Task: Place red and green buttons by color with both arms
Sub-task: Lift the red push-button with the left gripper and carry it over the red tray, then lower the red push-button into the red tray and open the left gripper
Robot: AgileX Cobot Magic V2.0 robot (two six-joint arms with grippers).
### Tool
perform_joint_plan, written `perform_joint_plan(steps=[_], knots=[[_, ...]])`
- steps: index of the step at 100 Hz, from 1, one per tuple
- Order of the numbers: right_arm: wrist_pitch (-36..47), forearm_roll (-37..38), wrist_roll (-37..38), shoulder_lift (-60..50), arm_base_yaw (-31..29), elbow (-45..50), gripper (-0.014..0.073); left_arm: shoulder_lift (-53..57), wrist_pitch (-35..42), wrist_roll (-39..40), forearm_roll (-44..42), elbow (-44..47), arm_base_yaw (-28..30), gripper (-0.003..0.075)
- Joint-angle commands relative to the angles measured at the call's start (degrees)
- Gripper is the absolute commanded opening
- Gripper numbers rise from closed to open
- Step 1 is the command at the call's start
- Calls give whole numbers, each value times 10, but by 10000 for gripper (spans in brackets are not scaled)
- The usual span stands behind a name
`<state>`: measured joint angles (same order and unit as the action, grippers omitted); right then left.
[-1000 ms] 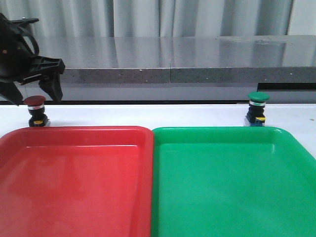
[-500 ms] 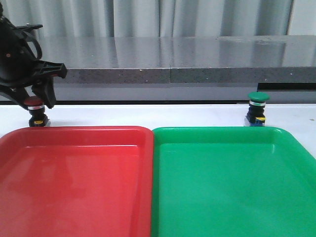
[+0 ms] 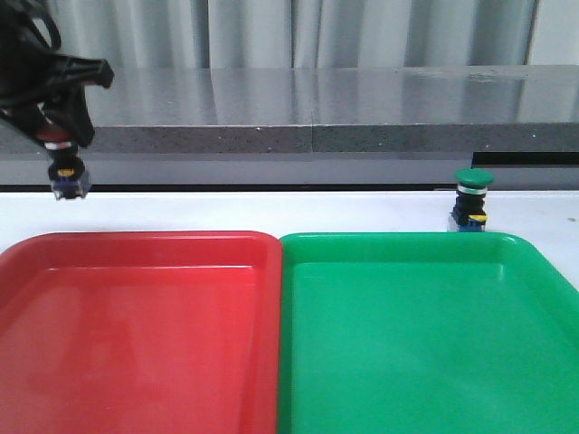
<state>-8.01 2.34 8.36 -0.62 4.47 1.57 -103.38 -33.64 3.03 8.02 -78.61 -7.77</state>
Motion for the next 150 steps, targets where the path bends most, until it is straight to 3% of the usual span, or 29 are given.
perform_joint_plan(steps=[1,29,67,95,121,150], knots=[[42,5,-3,-10,-2,-11,-64,59,18,5,9,-17,-10,167],[42,5,-3,-10,-2,-11,-64,141,17,5,10,35,-79,167],[42,5,-3,-10,-2,-11,-64,212,63,19,6,202,-208,167],[42,5,-3,-10,-2,-11,-64,217,116,75,12,305,-263,167],[42,5,-3,-10,-2,-11,-64,216,192,95,17,361,-286,167],[42,5,-3,-10,-2,-11,-64,212,200,95,17,376,-286,169]])
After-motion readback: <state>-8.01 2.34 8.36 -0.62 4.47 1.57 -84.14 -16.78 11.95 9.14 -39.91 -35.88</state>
